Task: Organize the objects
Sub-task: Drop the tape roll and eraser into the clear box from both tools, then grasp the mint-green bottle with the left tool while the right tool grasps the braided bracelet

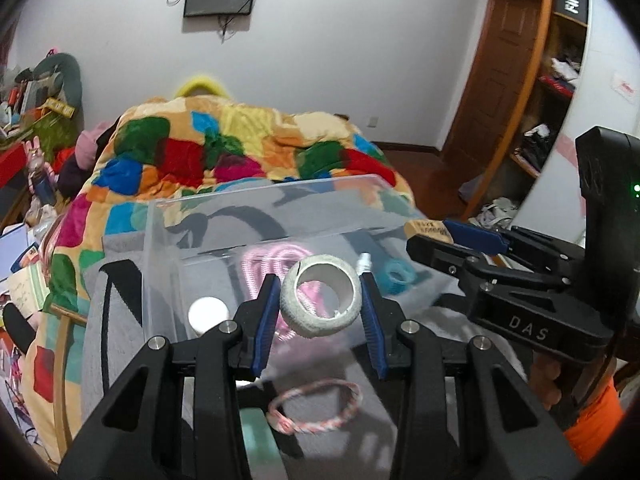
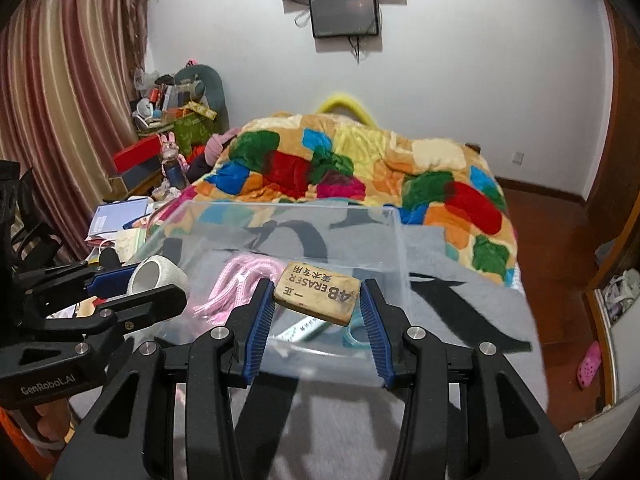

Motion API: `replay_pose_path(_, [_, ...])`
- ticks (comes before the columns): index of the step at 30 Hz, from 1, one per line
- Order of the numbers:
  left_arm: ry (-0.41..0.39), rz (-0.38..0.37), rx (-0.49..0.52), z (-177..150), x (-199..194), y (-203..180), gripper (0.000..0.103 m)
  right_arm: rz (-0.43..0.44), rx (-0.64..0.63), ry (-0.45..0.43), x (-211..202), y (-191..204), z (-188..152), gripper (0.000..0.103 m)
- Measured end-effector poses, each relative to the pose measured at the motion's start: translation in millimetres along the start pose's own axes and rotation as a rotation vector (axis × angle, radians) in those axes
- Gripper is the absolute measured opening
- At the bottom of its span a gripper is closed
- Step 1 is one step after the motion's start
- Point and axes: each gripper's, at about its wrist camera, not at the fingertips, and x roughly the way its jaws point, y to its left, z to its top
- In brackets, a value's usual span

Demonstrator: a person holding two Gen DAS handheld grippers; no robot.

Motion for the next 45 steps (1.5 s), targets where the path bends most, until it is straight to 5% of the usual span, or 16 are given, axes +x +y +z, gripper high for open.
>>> replay_pose_path(9, [0.088, -0.007, -0.029, -2, 36, 12, 0.039, 0.038, 0.013, 0.103, 40, -6, -8, 0.042])
replay_pose_path(18, [0.055, 0.004, -0.019, -1, 17, 12, 0.044, 0.034, -0.023, 0.061, 16, 5, -8, 0.050])
replay_pose_path(22, [-0.015, 0.051, 0.005, -3, -10, 10, 0.065, 0.038, -0.042, 0.033, -6, 12, -11, 0.052])
replay_pose_path(28, [-0.053, 0.086, 0.026, -15, -40, 14, 0.085, 0.043, -0.085, 0.018, -31, 22, -27, 0.070])
replay_pose_path(45, [0.102, 0.130, 0.039, -93, -41, 53, 0.085, 0.174, -0.141, 0.257, 34, 69, -75, 0.071])
